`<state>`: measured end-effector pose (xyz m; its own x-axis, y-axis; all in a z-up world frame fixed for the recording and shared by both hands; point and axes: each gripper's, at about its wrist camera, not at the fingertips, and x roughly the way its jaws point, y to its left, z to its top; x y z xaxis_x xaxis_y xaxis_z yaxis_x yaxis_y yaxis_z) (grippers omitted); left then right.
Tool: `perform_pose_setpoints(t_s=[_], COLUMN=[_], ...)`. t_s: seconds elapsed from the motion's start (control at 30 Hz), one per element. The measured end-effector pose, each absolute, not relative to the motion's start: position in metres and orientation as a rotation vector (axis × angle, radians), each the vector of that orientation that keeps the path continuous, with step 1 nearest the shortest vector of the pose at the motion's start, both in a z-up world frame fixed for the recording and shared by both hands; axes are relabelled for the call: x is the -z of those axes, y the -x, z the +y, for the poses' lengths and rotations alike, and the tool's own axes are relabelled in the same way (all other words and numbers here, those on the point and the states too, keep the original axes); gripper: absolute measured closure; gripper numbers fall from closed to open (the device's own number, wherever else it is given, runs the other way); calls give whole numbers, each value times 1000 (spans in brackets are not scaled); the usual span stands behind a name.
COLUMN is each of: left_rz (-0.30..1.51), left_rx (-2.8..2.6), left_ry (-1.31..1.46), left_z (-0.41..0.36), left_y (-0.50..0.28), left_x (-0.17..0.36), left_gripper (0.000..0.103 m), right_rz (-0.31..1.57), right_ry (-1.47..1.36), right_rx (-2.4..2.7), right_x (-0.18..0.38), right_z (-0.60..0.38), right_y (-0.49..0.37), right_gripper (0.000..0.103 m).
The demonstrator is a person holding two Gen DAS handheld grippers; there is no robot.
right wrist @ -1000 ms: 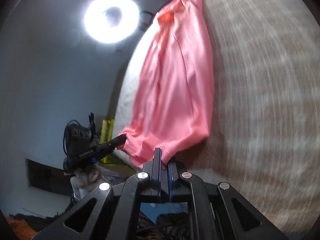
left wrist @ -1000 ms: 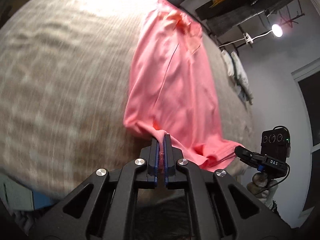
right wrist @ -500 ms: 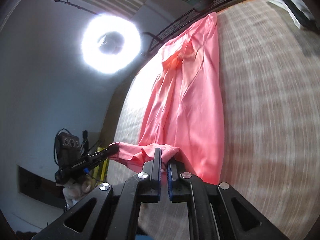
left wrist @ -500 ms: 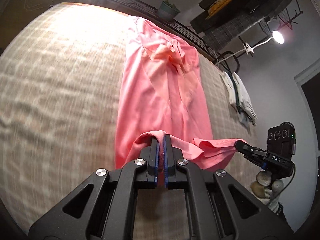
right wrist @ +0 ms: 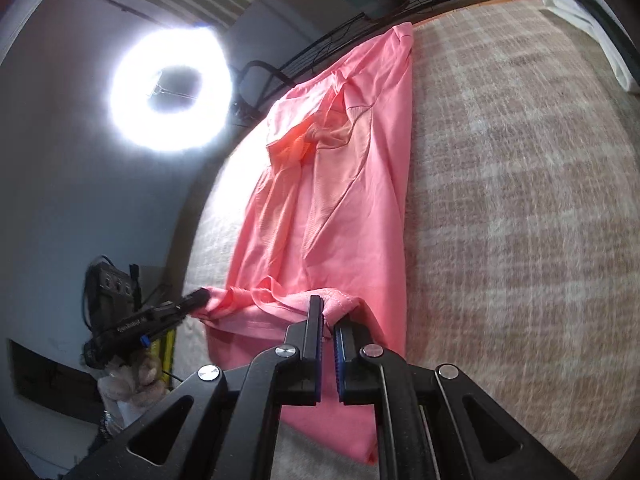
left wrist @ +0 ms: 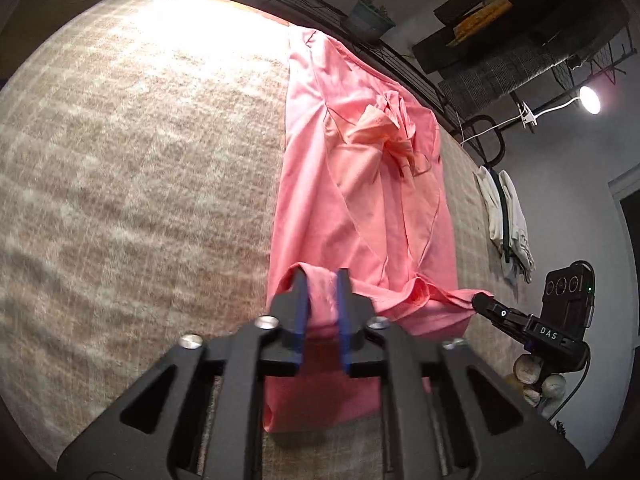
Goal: Fold small clothes
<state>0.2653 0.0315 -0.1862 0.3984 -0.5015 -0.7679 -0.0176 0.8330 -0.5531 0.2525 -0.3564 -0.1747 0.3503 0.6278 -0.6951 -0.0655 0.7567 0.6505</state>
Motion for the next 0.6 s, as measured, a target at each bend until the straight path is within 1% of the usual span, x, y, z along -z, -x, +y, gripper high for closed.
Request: perform_pose_setpoints(t_s=[0.03, 0.07, 0.1, 0.27, 0.33, 0.4, 0.47, 0.6], left_rz=[1117, 1091, 1071, 1061, 1088, 1130, 1167, 1219], left_rx=[313, 304, 300, 338, 388, 407, 410, 379], left_ry=[536, 552, 561, 461, 398, 301, 220, 136], left_z=[35, 39, 43, 40, 29, 16, 5, -10], left_y=[-266, -265, -263, -246, -238, -230, -227, -236], left_x=[183, 179, 175, 164, 165, 170, 178, 197], left_gripper=[61, 56, 56, 56, 59, 73, 76, 76], right_rz=[1141, 1146, 1141, 1093, 1091, 1106, 1129, 1168], right_ry=[-573, -577, -582, -558, -536, -506, -455, -391], right_rx=[-466, -453, -444, -458, -494, -540, -575, -614], right_x=[175, 176, 175, 162, 159, 160, 164, 179], right_z=[-356, -358, -361, -371, -369, -360, -346, -326], right_y=[-254, -255, -253, -236, -227, -220, -215, -215], right_gripper=[91, 79, 76, 75, 78, 79, 82, 82])
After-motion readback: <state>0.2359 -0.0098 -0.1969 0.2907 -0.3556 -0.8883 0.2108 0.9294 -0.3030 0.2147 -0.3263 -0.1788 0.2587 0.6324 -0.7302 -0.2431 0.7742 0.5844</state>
